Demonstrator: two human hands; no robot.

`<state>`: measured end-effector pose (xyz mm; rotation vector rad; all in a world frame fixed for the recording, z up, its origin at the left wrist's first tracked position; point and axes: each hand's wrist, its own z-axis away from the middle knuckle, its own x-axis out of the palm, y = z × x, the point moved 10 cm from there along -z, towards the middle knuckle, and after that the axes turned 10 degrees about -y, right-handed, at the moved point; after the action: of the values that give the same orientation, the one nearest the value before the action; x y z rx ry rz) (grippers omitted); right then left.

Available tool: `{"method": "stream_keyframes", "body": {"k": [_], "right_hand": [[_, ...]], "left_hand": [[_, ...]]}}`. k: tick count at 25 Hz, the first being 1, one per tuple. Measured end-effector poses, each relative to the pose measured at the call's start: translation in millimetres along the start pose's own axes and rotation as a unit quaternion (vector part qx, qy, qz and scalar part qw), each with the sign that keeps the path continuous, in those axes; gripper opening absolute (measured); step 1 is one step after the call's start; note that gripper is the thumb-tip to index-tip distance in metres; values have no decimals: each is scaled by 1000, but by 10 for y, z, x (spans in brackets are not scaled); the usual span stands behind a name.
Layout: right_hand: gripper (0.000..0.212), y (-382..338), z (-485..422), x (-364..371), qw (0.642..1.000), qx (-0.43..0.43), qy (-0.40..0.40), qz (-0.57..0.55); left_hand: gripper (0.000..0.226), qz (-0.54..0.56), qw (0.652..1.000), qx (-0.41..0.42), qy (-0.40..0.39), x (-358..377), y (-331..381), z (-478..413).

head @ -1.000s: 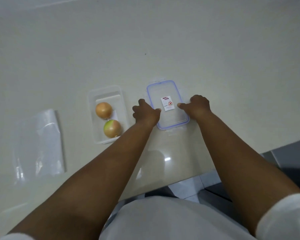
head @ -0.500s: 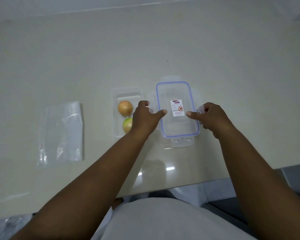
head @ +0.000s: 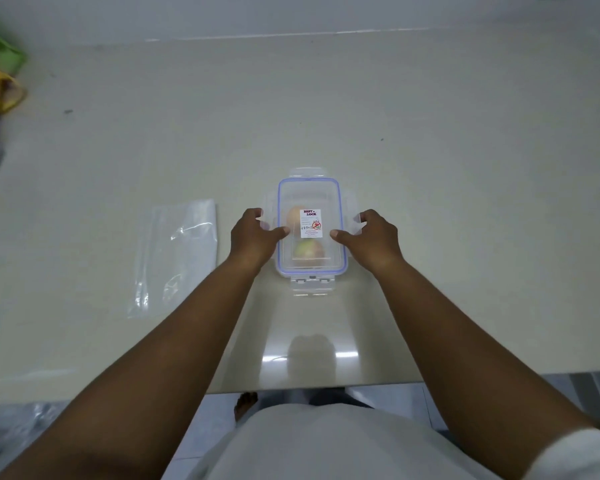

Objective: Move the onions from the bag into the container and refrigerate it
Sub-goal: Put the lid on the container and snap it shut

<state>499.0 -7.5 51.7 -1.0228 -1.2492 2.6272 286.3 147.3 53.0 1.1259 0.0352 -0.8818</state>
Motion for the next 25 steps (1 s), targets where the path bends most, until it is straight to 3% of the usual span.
{"method": "stream_keyframes", "body": {"k": [13,17,20,22,25], "right_hand": [[78,34,-84,111,999,30,5,31],[79,-118,-25,32,992,5,37,117],[62,-356,81,20,967,-49,91,232],[50,-383,53,96,971,-44,64,227],[45,-330,-70,113,987,2,12,159]], "left_hand": [[75,7,999,-28,-40,33,-183,-135],[83,-123,992,-2,4,-73,-9,-180],[59,-216,976,16,11,-47,150,-181],[35,-208,978,-1,-15,-3,155,-201],[38,-176,983,-30,-48,34,117,-255]]}}
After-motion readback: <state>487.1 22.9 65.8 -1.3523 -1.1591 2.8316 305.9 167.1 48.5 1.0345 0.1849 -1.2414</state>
